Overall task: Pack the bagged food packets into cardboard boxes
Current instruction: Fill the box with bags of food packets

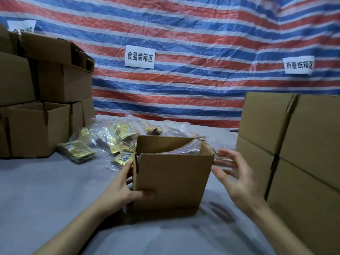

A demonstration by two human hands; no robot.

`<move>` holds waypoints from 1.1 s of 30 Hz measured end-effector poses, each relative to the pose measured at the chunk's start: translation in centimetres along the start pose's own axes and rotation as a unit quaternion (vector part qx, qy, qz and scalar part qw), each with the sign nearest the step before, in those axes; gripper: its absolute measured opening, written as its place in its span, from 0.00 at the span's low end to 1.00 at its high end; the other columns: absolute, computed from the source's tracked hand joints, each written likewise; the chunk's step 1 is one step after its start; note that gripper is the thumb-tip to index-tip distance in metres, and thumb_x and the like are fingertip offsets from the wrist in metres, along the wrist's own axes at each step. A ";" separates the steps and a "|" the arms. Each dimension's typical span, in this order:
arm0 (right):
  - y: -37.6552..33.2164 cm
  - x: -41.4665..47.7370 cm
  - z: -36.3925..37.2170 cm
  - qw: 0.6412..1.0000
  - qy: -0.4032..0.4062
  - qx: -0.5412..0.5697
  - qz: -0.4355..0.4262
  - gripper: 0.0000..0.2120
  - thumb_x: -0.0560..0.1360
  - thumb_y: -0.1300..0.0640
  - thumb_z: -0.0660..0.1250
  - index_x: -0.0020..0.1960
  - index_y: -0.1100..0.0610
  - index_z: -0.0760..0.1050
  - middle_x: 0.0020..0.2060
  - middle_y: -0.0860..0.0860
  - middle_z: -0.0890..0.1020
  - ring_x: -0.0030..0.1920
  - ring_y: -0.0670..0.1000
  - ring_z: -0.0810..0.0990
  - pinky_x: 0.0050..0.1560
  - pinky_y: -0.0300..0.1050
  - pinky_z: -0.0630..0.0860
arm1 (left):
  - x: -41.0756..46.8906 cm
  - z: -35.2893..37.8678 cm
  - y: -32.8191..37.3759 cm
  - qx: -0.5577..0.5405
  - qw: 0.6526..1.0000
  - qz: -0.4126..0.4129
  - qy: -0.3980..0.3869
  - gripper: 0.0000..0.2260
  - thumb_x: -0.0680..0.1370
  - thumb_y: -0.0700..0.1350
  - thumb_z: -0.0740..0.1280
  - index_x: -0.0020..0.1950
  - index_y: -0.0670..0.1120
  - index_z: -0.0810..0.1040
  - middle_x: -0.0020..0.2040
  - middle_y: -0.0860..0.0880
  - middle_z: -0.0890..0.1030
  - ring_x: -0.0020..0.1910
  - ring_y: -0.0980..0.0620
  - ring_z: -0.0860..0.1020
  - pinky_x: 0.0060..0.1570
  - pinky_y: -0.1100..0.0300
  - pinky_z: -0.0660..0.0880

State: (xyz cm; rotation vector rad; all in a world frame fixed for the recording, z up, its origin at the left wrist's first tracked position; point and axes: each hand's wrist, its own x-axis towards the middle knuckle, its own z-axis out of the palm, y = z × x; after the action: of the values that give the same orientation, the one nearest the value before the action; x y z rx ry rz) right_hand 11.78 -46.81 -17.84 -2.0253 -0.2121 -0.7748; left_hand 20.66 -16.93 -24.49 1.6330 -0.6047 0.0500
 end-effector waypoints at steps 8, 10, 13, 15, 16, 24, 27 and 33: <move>1.6 -5.1 -2.5 0.970 -0.171 0.038 0.166 0.61 0.52 0.37 0.82 0.74 0.31 0.48 0.74 0.37 0.62 0.71 0.39 0.66 0.71 0.48 0.68 | -0.8 1.2 1.3 -0.003 0.997 -0.027 -0.067 0.36 0.56 0.50 0.80 0.62 0.46 0.78 0.56 0.52 0.86 0.55 0.57 0.83 0.50 0.69 0.76; 1.4 -5.6 -3.5 0.970 -0.174 0.057 0.162 0.63 0.52 0.41 0.83 0.77 0.34 0.49 0.75 0.38 0.63 0.73 0.39 0.65 0.73 0.49 0.66 | -0.9 1.7 1.5 0.006 0.996 -0.036 -0.087 0.35 0.56 0.51 0.81 0.61 0.45 0.80 0.56 0.51 0.86 0.54 0.55 0.83 0.50 0.68 0.77; 1.3 -6.7 -4.9 0.966 -0.182 0.090 0.158 0.63 0.52 0.47 0.85 0.78 0.37 0.52 0.73 0.42 0.70 0.73 0.42 0.69 0.74 0.56 0.66 | -1.0 2.8 2.1 0.016 0.993 -0.053 -0.103 0.26 0.59 0.53 0.80 0.56 0.50 0.86 0.55 0.50 0.87 0.53 0.55 0.84 0.49 0.66 0.78; 1.3 -7.4 -5.5 0.963 -0.183 0.109 0.165 0.58 0.52 0.46 0.85 0.75 0.36 0.59 0.66 0.40 0.77 0.68 0.41 0.74 0.69 0.54 0.72 | -0.9 3.9 2.7 0.044 0.992 -0.055 -0.109 0.19 0.65 0.56 0.77 0.55 0.55 0.87 0.55 0.49 0.86 0.53 0.54 0.84 0.50 0.65 0.78; 1.3 -7.8 -5.6 0.964 -0.173 0.113 0.166 0.55 0.50 0.44 0.85 0.72 0.34 0.62 0.63 0.36 0.78 0.65 0.40 0.75 0.64 0.49 0.76 | -0.7 4.5 2.9 0.067 0.991 -0.052 -0.106 0.16 0.69 0.57 0.76 0.55 0.55 0.86 0.54 0.48 0.86 0.51 0.52 0.84 0.50 0.63 0.78; 0.9 -10.8 -5.6 0.969 0.015 -0.008 0.247 0.69 0.40 0.30 0.80 0.76 0.35 0.52 0.65 0.34 0.67 0.68 0.45 0.70 0.69 0.53 0.72 | 0.4 13.1 5.0 0.053 0.991 -0.116 -0.043 0.14 0.79 0.47 0.71 0.63 0.56 0.74 0.57 0.50 0.81 0.40 0.53 0.84 0.45 0.50 0.82; 0.1 -11.8 -6.9 0.952 0.057 -0.087 0.286 0.71 0.42 0.27 0.79 0.79 0.38 0.49 0.73 0.41 0.63 0.71 0.47 0.69 0.73 0.52 0.68 | 0.5 16.1 6.4 -0.053 0.982 -0.165 -0.068 0.17 0.77 0.51 0.72 0.65 0.57 0.73 0.62 0.53 0.79 0.41 0.55 0.86 0.45 0.52 0.84; -0.1 -14.0 -9.3 0.921 0.160 -0.178 0.306 0.43 0.48 0.45 0.88 0.55 0.48 0.67 0.54 0.46 0.70 0.46 0.46 0.75 0.51 0.46 0.78 | 1.0 20.3 8.1 -0.105 0.976 -0.158 -0.112 0.24 0.66 0.60 0.73 0.61 0.59 0.77 0.56 0.58 0.82 0.50 0.51 0.85 0.48 0.52 0.84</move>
State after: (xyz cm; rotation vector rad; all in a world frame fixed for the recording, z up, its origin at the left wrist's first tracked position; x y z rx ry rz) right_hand -3.33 -52.28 -22.66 -2.0767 0.7701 -0.7516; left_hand 11.90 -36.51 -20.20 1.5207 -0.4946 -0.4228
